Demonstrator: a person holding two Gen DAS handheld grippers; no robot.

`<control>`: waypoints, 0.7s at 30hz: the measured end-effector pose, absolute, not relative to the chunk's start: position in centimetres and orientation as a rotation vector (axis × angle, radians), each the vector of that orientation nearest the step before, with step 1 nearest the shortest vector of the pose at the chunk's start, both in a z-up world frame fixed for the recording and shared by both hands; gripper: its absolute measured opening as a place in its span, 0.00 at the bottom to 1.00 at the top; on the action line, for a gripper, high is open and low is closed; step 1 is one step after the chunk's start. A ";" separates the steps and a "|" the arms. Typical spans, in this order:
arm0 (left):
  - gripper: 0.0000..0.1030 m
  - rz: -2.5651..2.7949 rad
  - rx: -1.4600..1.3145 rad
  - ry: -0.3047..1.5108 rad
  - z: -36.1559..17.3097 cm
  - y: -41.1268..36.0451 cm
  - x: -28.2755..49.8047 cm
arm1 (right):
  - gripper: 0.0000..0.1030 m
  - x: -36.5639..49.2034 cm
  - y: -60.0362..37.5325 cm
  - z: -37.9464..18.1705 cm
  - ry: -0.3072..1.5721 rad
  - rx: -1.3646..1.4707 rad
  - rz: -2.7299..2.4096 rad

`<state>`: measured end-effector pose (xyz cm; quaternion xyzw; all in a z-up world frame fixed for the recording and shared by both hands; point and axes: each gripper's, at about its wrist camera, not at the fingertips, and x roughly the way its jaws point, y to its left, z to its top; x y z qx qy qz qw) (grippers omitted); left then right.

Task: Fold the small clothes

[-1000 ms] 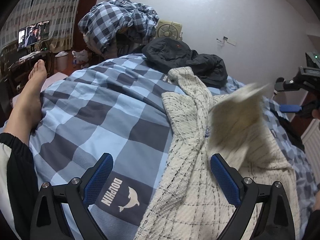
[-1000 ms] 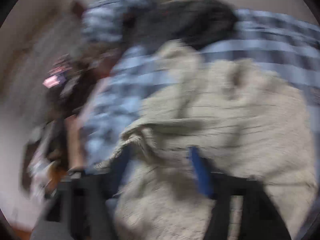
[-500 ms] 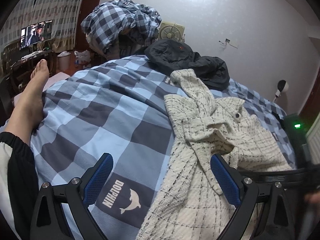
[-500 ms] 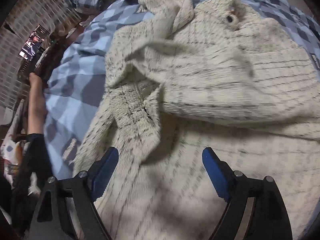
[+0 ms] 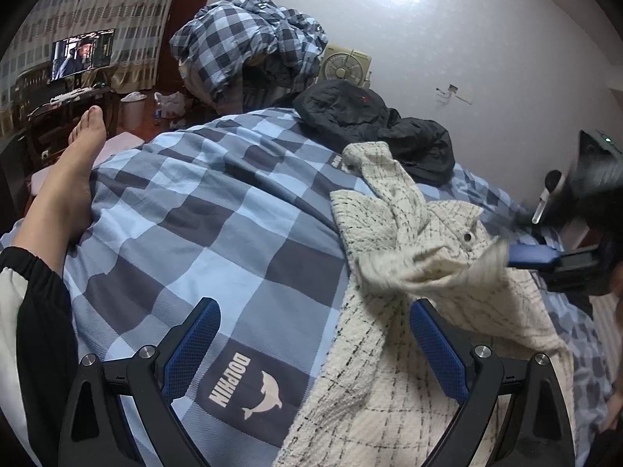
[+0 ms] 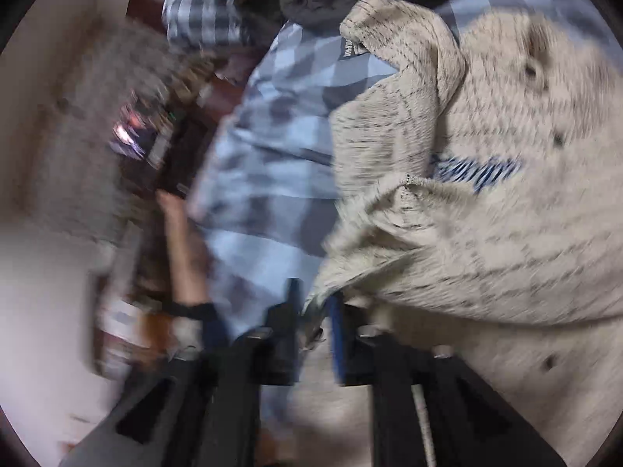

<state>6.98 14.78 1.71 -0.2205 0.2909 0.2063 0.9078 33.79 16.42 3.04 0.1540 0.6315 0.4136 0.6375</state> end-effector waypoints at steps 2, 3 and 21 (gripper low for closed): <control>0.96 0.428 -0.450 0.604 1.7 14.8 7.0 | 0.77 34.1 15.0 3.0 1.462 0.497 0.954; 0.96 0.428 -0.449 0.604 1.7 14.8 6.9 | 0.80 34.1 13.6 3.1 1.445 0.534 0.913; 0.96 0.386 -0.389 0.645 0.8 12.9 8.0 | 0.80 38.4 -7.7 -5.3 1.337 -0.097 -0.027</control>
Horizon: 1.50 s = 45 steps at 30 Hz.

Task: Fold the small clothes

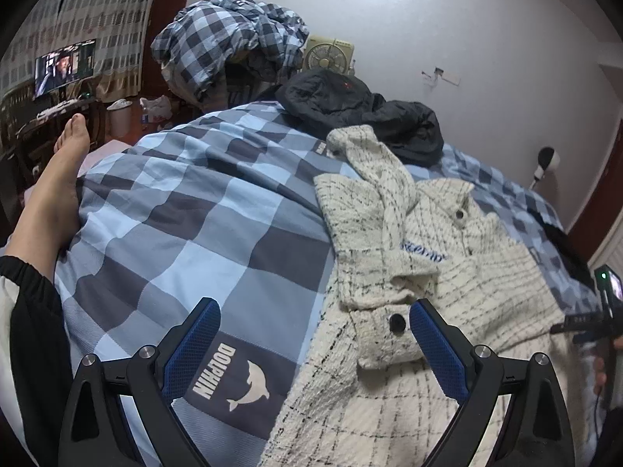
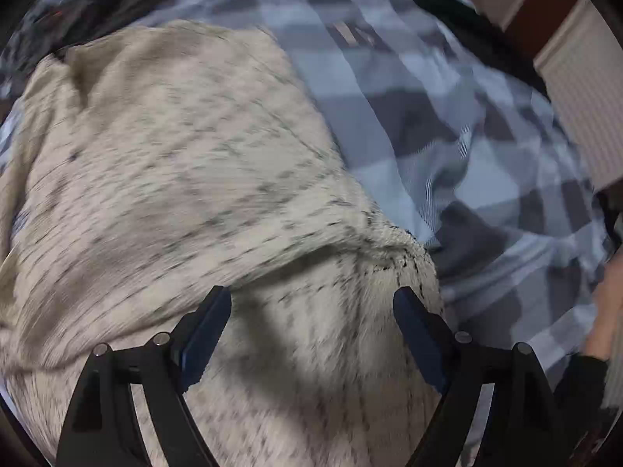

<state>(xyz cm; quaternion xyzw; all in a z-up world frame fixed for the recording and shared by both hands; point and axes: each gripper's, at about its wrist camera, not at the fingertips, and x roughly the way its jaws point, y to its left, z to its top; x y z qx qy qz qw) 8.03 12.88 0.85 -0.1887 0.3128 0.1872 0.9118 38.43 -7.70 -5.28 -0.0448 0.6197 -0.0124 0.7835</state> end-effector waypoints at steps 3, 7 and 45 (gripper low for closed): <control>0.96 0.390 -0.369 0.662 0.4 12.6 8.3 | 0.80 40.1 -9.3 -5.9 1.302 -0.058 -0.069; 0.96 0.392 -0.360 0.680 -0.2 12.6 8.7 | 0.61 41.8 -12.8 -5.9 1.250 0.101 -0.167; 0.96 0.340 -0.196 0.702 0.0 10.1 8.2 | 0.90 23.0 -5.8 -2.6 1.121 -0.048 0.433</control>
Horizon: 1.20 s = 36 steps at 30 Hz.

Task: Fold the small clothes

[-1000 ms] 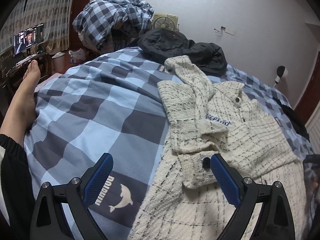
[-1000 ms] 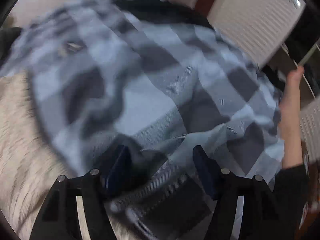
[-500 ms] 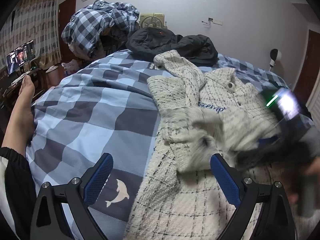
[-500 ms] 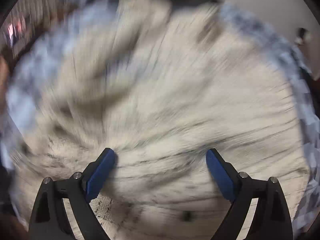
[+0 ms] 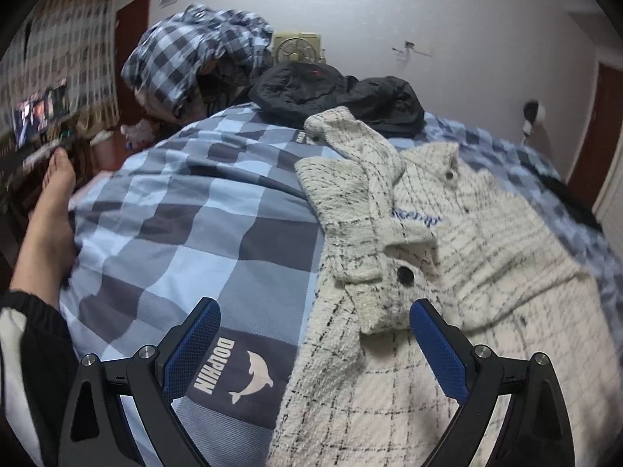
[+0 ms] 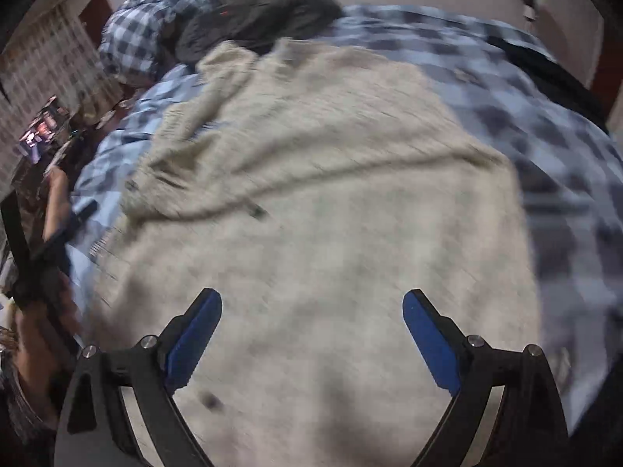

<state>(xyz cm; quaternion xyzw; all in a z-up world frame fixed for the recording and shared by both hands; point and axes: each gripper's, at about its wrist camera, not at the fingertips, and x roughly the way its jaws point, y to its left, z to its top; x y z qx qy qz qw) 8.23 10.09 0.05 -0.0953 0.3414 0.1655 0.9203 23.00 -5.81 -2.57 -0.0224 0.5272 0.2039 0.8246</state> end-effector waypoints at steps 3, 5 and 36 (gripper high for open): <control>0.96 0.336 -0.116 0.727 0.7 9.0 9.5 | 0.90 22.1 -8.0 -3.3 1.097 0.029 0.403; 0.96 0.329 -0.030 0.730 2.2 8.2 11.5 | 0.90 22.0 -9.1 -4.2 1.111 0.104 0.393; 0.09 0.538 -0.320 0.908 5.7 25.3 28.7 | 0.90 25.5 -8.2 -6.9 1.201 0.419 0.525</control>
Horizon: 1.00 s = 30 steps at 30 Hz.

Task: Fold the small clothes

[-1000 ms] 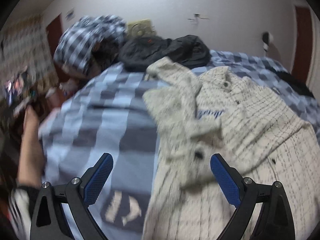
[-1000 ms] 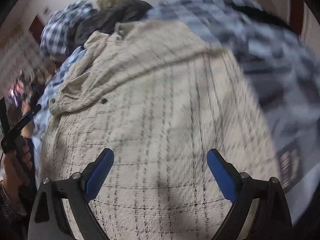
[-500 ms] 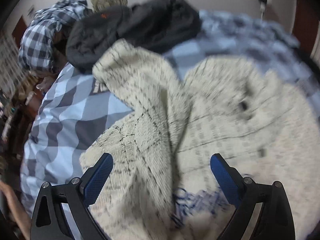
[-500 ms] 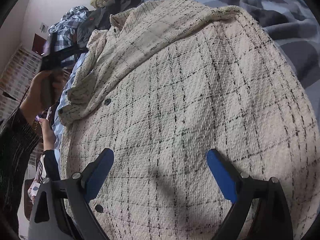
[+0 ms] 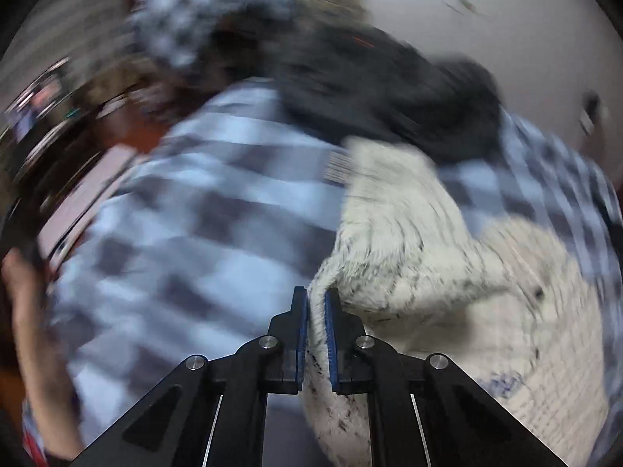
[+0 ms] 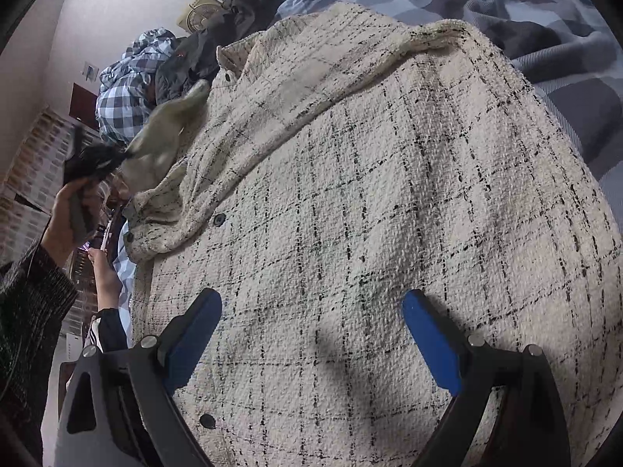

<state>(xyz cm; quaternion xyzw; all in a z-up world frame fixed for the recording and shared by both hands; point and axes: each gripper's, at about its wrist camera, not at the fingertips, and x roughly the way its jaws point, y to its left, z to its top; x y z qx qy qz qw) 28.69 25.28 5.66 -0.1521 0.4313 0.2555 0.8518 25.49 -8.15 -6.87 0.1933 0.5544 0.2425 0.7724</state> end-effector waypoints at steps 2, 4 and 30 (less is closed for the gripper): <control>0.09 0.728 -0.355 0.864 6.7 29.4 24.0 | 0.90 25.2 -8.6 -6.9 1.200 0.419 0.525; 0.09 0.843 -0.386 0.833 7.0 32.3 20.3 | 0.90 25.0 -8.5 -6.8 1.200 0.422 0.528; 0.09 0.343 -0.127 0.941 -2.3 12.6 11.0 | 0.90 26.4 -2.6 -1.4 1.202 0.195 0.478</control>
